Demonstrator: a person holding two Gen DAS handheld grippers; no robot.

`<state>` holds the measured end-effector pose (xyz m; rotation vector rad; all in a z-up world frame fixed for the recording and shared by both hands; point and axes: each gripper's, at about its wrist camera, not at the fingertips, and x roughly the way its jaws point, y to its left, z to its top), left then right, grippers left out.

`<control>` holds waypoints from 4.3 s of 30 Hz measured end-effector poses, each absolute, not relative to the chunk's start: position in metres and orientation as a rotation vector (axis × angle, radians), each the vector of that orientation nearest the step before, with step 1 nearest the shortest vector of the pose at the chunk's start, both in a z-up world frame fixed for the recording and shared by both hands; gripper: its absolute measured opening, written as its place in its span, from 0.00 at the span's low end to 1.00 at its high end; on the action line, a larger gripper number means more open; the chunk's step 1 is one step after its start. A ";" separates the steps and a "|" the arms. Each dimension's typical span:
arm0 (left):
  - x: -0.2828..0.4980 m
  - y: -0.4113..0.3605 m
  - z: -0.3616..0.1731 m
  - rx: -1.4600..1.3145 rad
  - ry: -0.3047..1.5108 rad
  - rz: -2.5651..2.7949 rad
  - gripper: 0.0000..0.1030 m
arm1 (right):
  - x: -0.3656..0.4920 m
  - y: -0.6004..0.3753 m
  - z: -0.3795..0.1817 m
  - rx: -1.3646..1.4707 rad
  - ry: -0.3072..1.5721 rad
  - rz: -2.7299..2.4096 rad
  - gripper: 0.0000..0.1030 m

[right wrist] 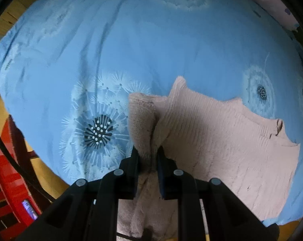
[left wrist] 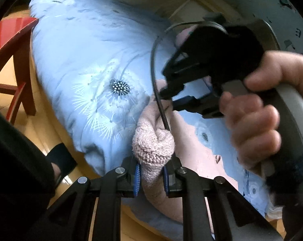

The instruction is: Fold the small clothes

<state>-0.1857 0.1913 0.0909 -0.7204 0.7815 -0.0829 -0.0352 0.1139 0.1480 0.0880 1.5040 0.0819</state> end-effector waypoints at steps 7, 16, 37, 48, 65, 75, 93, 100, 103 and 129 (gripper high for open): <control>-0.188 0.187 0.092 -0.735 0.775 -0.121 0.00 | -0.056 0.070 0.165 0.091 1.472 0.152 0.16; -0.198 0.168 0.111 -0.668 0.761 -0.234 0.00 | -0.053 0.045 0.171 0.169 1.401 0.250 0.16; -0.193 0.101 0.123 -0.472 0.781 -0.387 0.00 | -0.070 -0.042 0.165 0.425 1.240 0.391 0.16; -0.196 0.085 0.129 -0.448 0.776 -0.413 0.00 | -0.082 -0.062 0.170 0.474 1.162 0.450 0.16; -0.211 0.051 0.157 -0.347 0.721 -0.499 0.00 | -0.096 -0.118 0.183 0.557 1.078 0.483 0.16; -0.216 0.007 0.173 -0.224 0.716 -0.550 0.00 | -0.107 -0.161 0.201 0.475 1.013 0.555 0.16; -0.217 -0.089 0.176 -0.077 0.751 -0.681 0.00 | -0.136 -0.264 0.201 0.552 0.934 0.497 0.16; -0.215 -0.112 0.179 -0.025 0.738 -0.712 0.00 | -0.140 -0.291 0.195 0.595 0.919 0.480 0.16; -0.213 -0.117 0.182 -0.015 0.733 -0.722 0.00 | -0.138 -0.306 0.191 0.647 0.912 0.470 0.16; -0.223 -0.172 0.114 0.091 0.903 -0.835 0.00 | -0.167 -0.379 0.104 0.852 1.062 0.324 0.16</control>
